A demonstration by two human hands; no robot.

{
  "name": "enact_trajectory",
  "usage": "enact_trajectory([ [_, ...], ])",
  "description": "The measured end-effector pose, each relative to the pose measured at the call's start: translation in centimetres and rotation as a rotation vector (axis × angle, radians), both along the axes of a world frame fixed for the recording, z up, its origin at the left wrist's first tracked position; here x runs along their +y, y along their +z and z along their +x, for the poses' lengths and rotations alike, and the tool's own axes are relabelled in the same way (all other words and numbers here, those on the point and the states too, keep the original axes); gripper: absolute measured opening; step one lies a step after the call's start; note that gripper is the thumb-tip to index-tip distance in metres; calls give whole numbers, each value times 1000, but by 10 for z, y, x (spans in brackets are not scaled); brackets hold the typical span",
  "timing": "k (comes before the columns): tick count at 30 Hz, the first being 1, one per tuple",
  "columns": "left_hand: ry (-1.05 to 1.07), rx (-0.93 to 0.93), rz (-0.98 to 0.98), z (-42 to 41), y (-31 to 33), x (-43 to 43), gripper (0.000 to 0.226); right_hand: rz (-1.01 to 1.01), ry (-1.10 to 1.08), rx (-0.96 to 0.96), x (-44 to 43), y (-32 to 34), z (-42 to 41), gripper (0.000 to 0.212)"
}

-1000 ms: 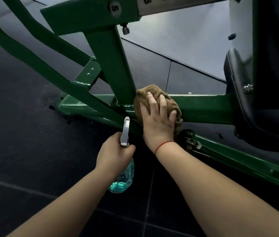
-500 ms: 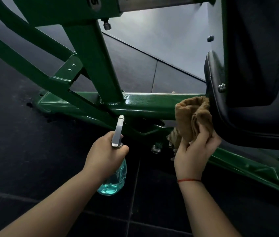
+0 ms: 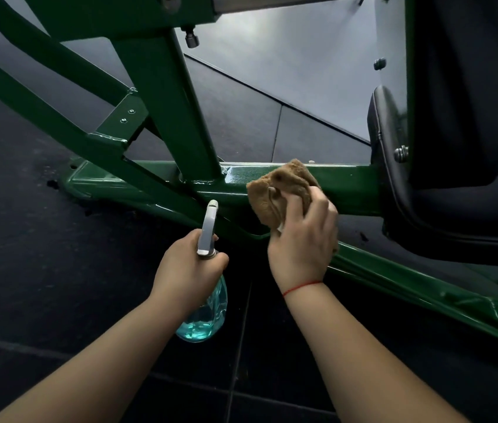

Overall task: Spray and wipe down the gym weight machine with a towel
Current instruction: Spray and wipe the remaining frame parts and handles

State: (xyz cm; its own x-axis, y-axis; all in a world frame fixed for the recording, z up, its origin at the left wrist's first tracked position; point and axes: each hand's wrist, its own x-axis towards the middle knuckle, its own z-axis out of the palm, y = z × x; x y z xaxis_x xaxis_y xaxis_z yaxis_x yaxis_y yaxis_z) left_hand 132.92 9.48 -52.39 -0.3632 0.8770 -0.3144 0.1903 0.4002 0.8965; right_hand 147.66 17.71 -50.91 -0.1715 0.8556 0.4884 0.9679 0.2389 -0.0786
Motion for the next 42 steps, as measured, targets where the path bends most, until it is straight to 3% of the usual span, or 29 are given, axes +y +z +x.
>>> enact_trajectory([
  [6, 97, -87, -7, -16, 0, -16, 16, -74, 165, -95, 8, -24, -40, 59],
  [12, 250, -105, -42, -39, -7, -26, 16, -248, 337, 286, -2, -22, -64, 55],
  [16, 276, -59, -119, -54, -8, -27, 14, -291, 371, 310, -11, -29, -65, 57],
  [21, 259, 1, -167, -66, -10, -25, 17, -172, 381, 427, -10, -27, -68, 54],
  [27, 355, -95, -78, -79, -13, -31, 4, 126, 681, 106, -5, -18, -99, 31],
  [32, 533, -116, -81, -99, -18, -45, 8, 185, 943, -433, 19, -27, -144, 44],
  [34, 559, -126, -81, -104, -19, -49, 13, 239, 924, -549, 29, -37, -143, 48],
  [36, 567, -135, -81, -105, -19, -52, 2, 263, 902, -611, 32, -43, -133, 46],
  [39, 548, -157, -75, -99, -19, -53, 10, 174, 905, -758, 27, -46, -111, 39],
  [42, 524, -163, -79, -96, -18, -51, 10, -64, 870, -991, 20, -40, -90, 45],
])
